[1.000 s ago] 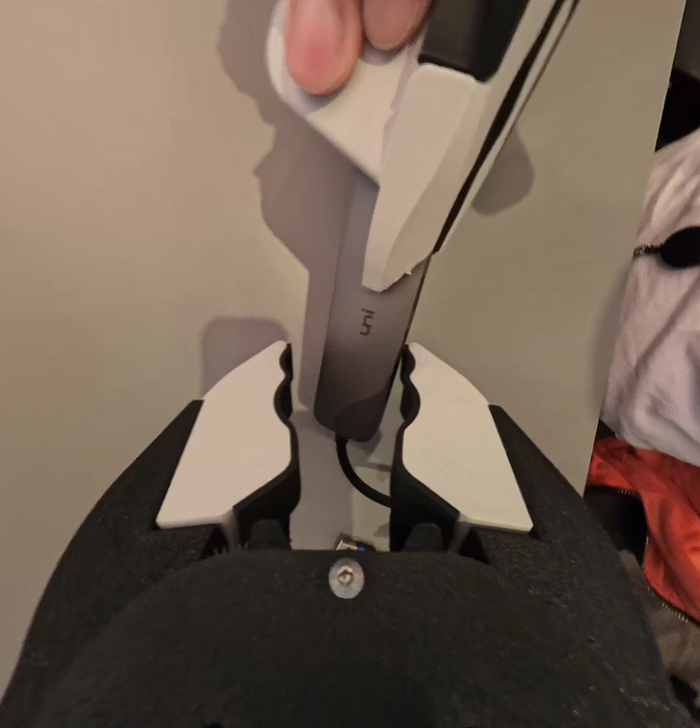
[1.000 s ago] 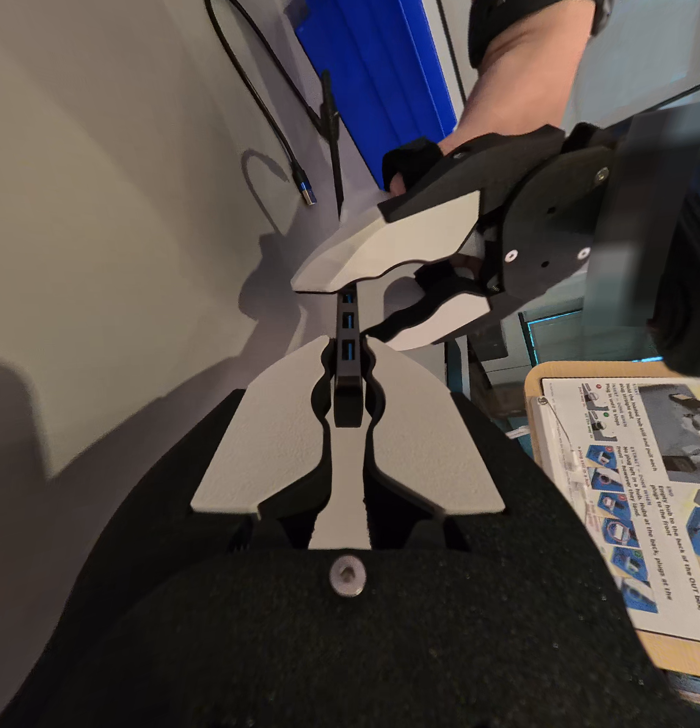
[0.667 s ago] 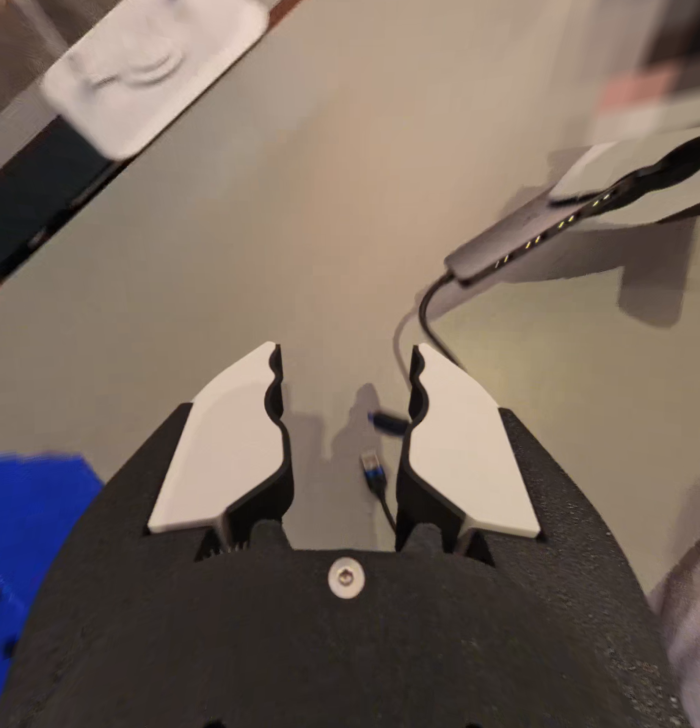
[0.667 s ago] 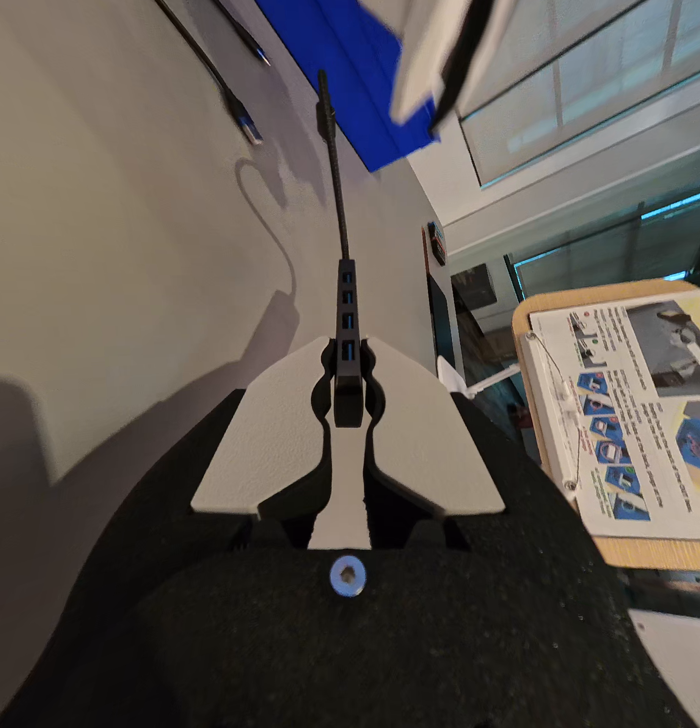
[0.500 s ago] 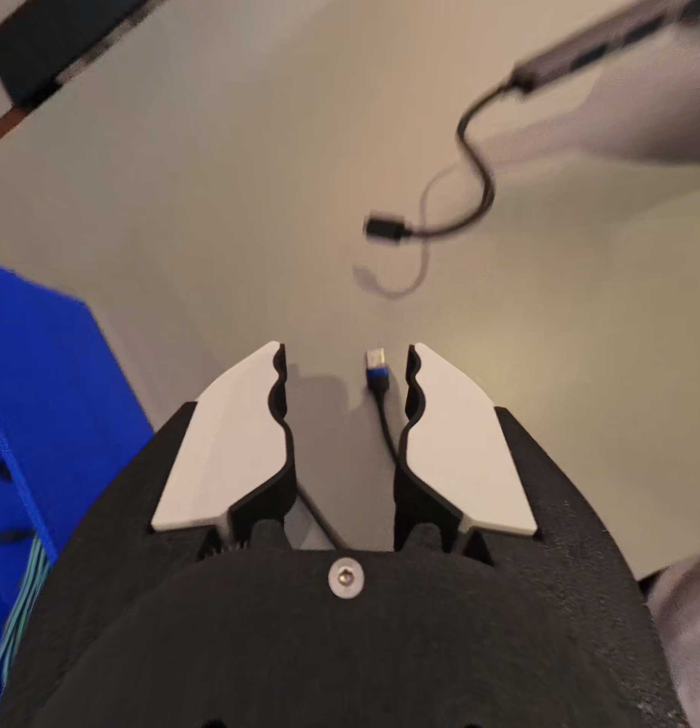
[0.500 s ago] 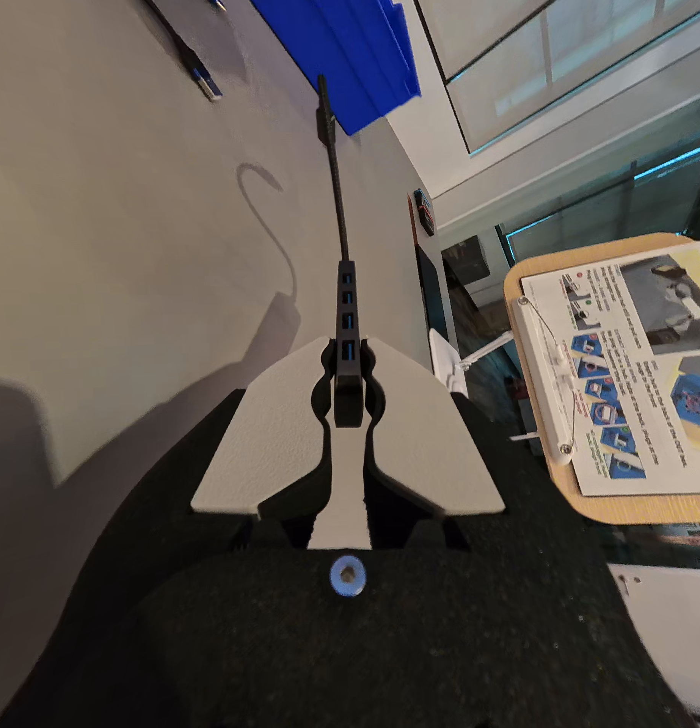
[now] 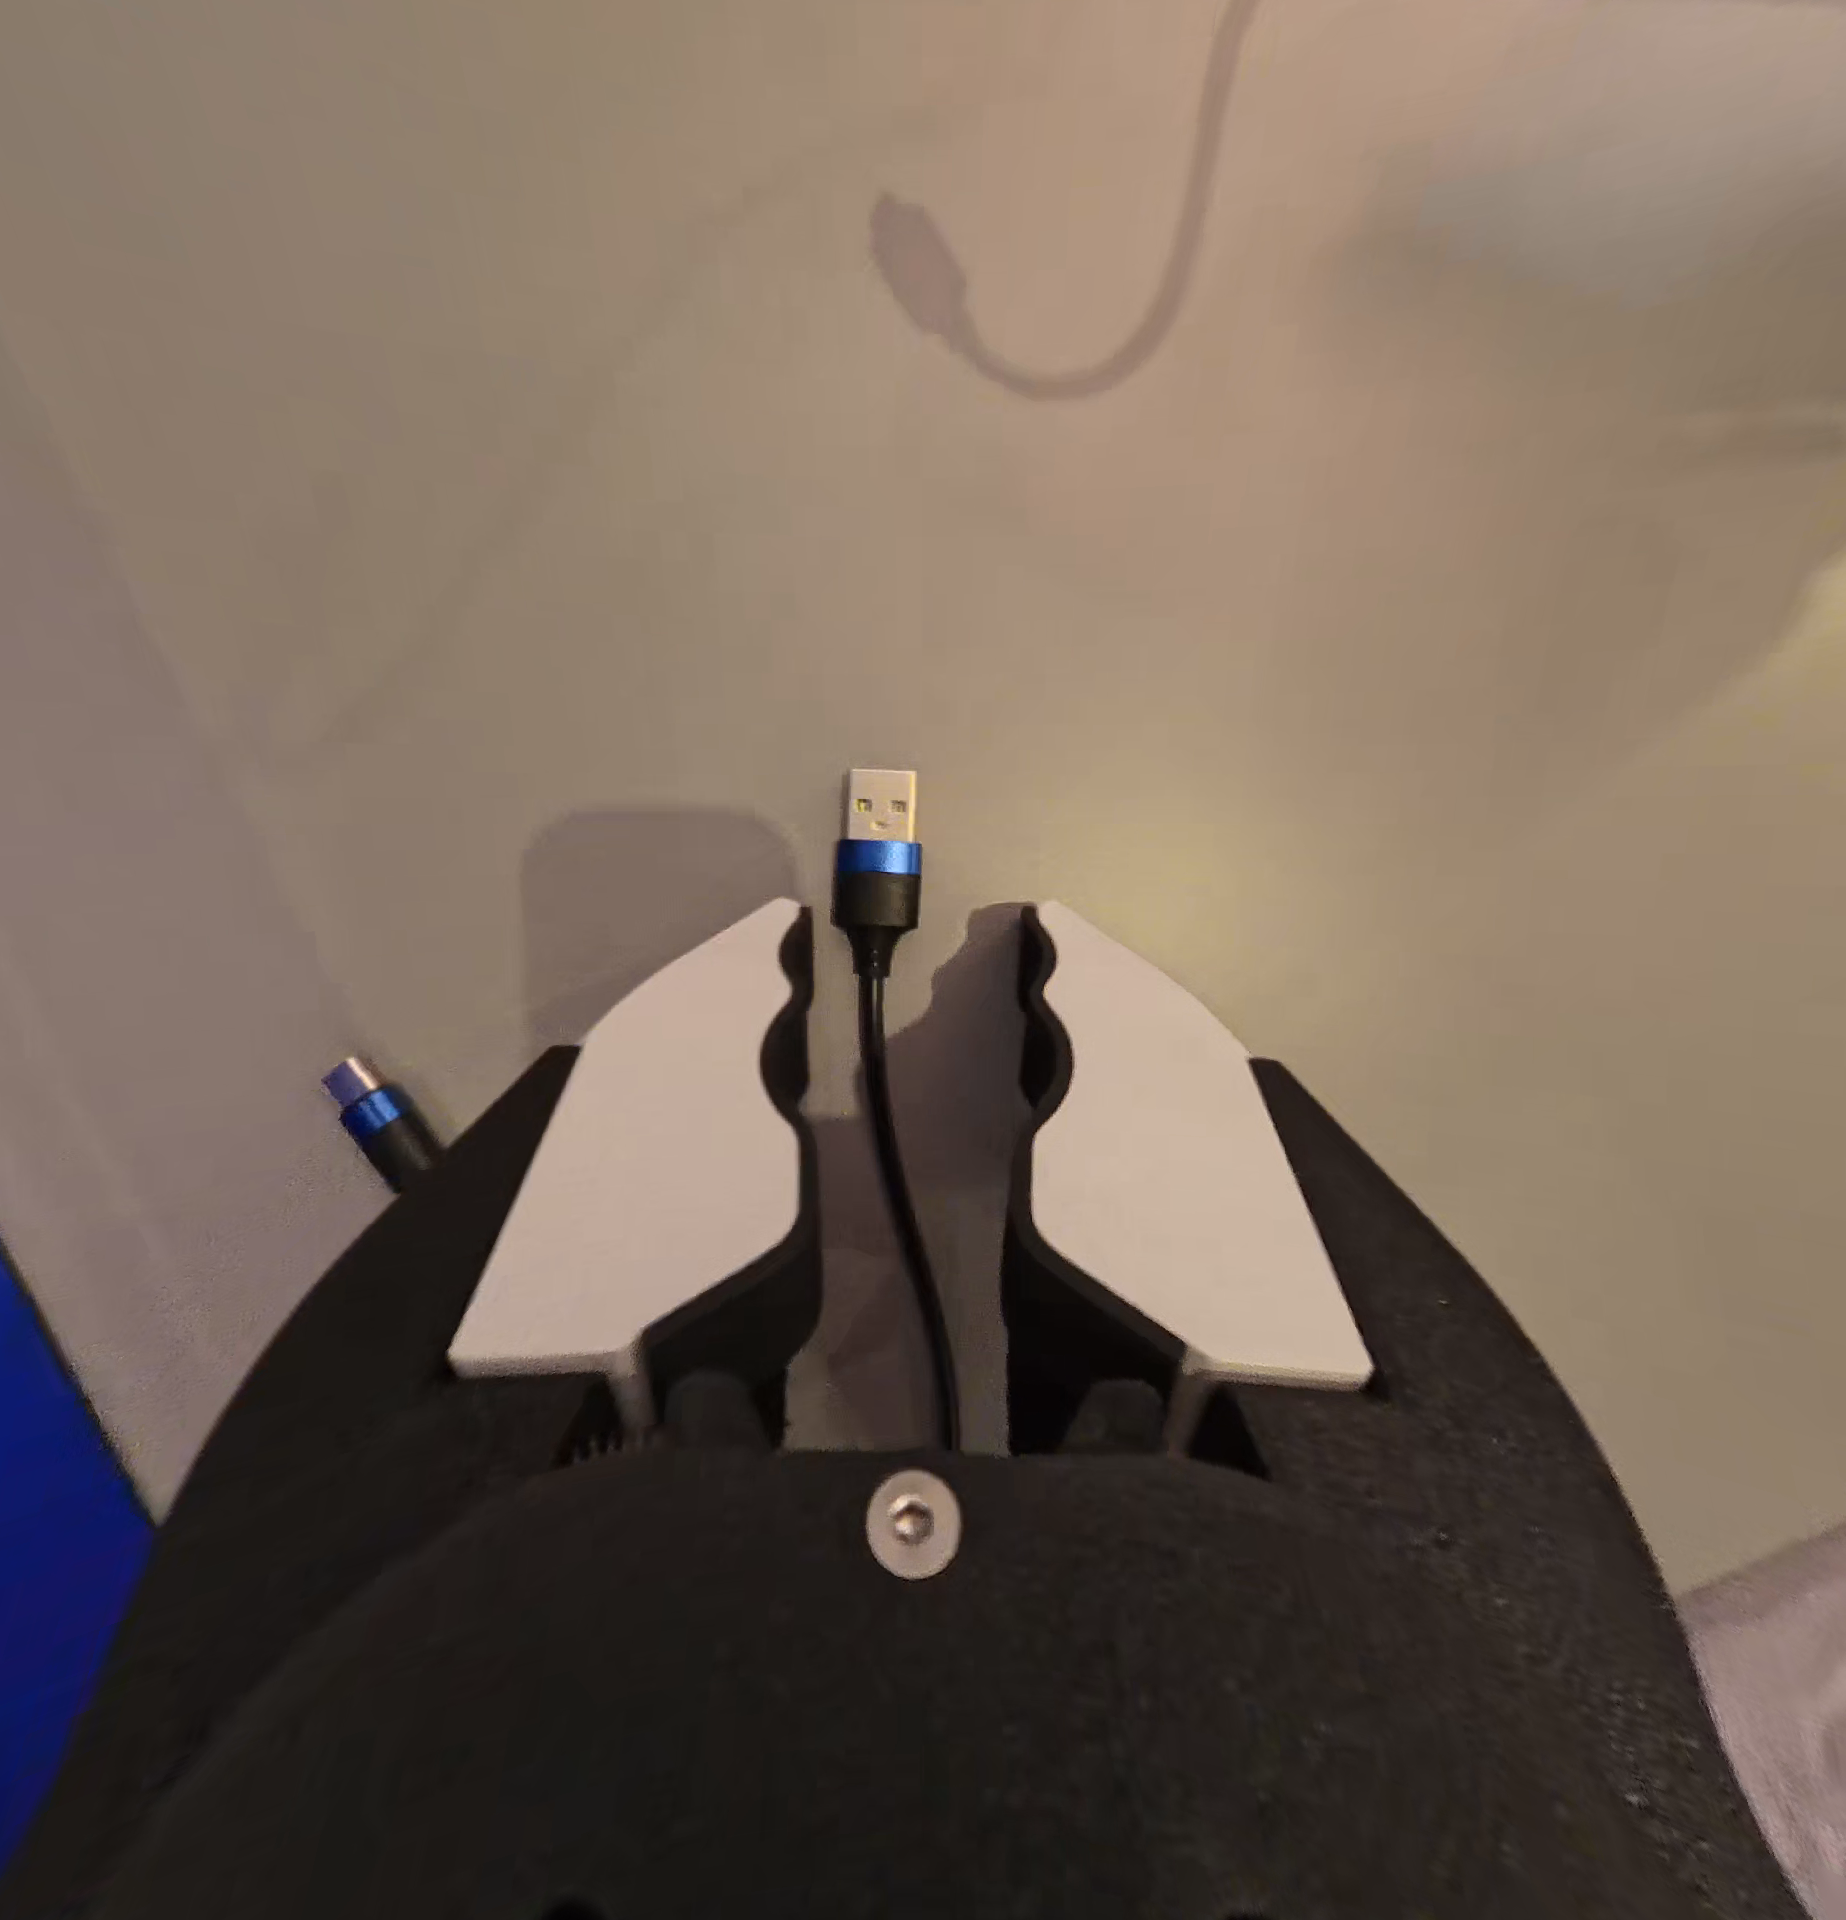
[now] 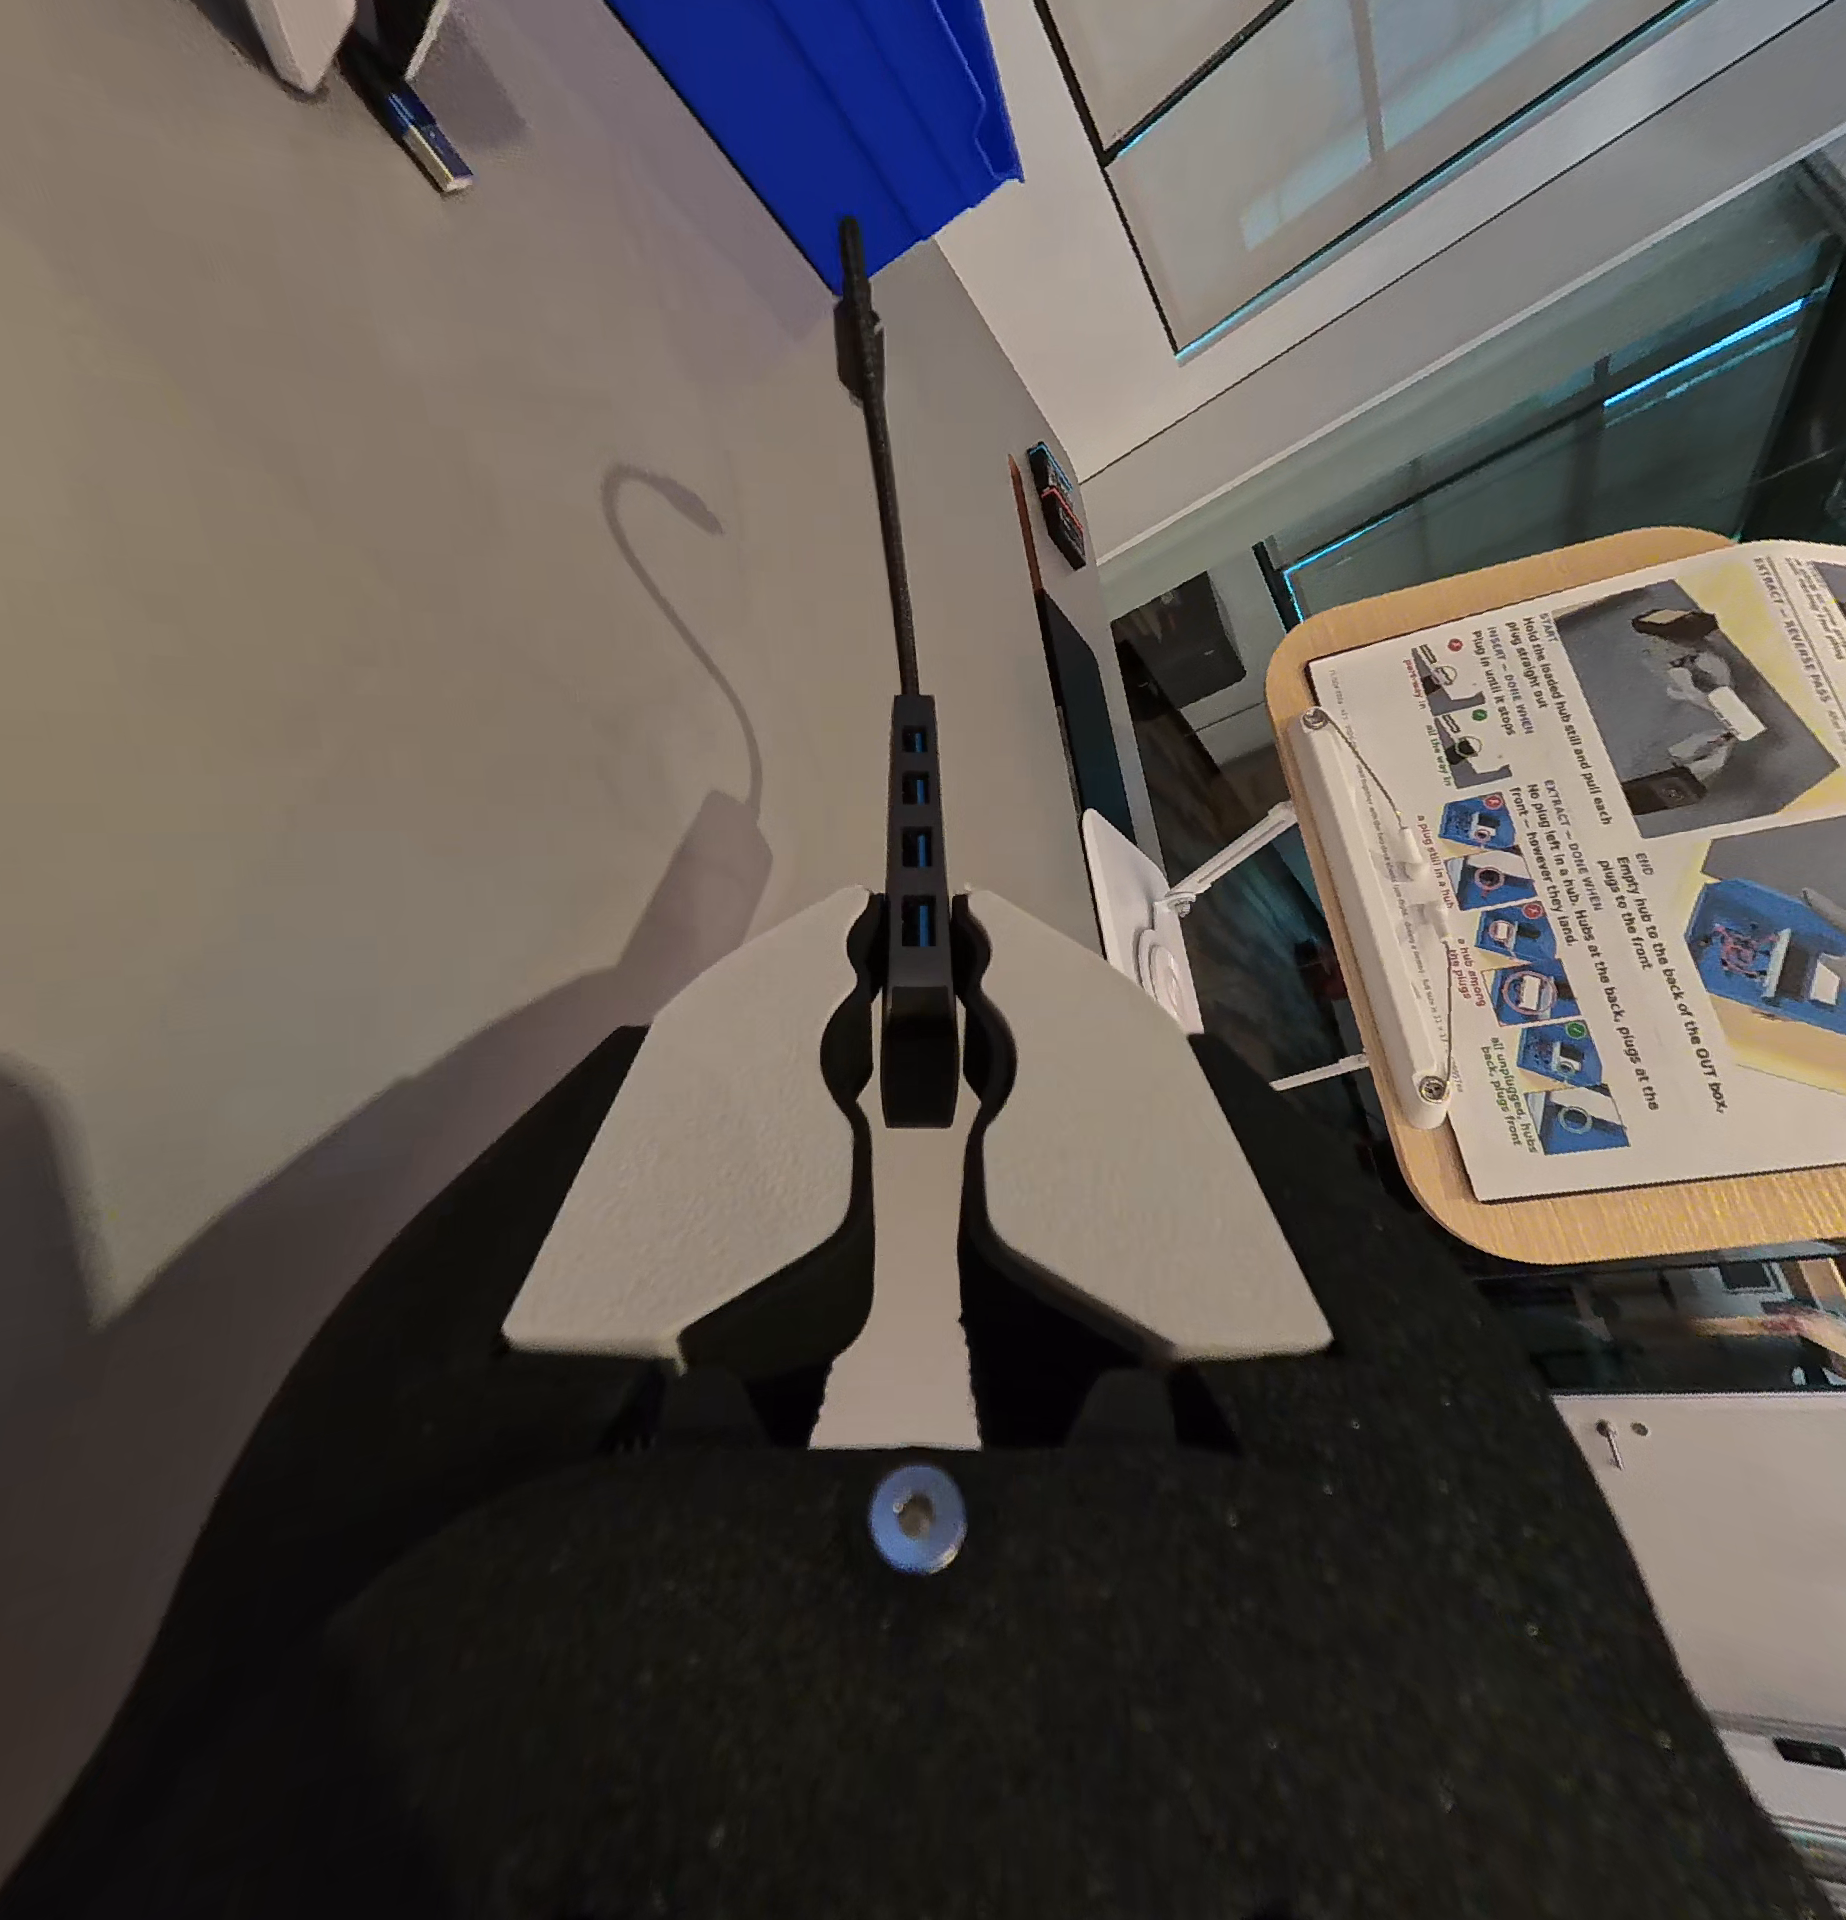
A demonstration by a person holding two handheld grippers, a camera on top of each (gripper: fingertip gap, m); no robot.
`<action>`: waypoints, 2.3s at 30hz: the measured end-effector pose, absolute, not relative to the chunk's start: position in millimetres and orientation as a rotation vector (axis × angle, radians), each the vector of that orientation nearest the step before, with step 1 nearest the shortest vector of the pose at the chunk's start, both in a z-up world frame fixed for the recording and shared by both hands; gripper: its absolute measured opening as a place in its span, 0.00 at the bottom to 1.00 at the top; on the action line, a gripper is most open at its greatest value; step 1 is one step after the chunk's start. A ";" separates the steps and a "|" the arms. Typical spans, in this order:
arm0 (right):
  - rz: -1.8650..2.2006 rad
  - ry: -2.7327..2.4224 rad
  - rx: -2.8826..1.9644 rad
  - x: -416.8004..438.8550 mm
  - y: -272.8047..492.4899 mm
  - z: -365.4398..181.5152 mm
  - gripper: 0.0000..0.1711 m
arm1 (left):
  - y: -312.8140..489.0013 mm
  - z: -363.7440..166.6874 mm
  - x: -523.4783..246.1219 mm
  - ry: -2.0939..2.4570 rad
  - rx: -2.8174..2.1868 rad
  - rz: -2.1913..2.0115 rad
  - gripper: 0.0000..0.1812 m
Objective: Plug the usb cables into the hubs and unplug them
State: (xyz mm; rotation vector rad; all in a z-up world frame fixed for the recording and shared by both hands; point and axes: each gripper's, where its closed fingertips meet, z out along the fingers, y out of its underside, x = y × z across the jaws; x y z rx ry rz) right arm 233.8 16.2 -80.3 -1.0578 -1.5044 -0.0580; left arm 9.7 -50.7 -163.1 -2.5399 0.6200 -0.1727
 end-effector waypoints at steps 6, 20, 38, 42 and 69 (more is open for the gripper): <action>-0.052 -1.487 -1.058 238.2 18.2 -76.6 0.07 | -45.7 -162.5 7.8 0.555 -2.449 -0.175 0.11; -0.030 -1.482 -1.081 232.9 17.4 -80.7 0.07 | -43.7 -123.4 20.8 0.777 -2.314 -0.061 0.08; -0.152 -1.429 -1.111 204.2 20.1 -81.4 0.07 | -26.2 -93.8 103.8 0.886 -2.324 -0.253 0.08; -0.209 -1.439 -1.080 196.8 18.6 -80.7 0.07 | -19.8 -91.3 113.3 0.871 -2.329 -0.279 0.08; -0.432 -1.608 -0.909 170.3 -1.4 -95.9 0.07 | -4.9 -106.9 127.4 0.850 -2.466 -0.330 0.08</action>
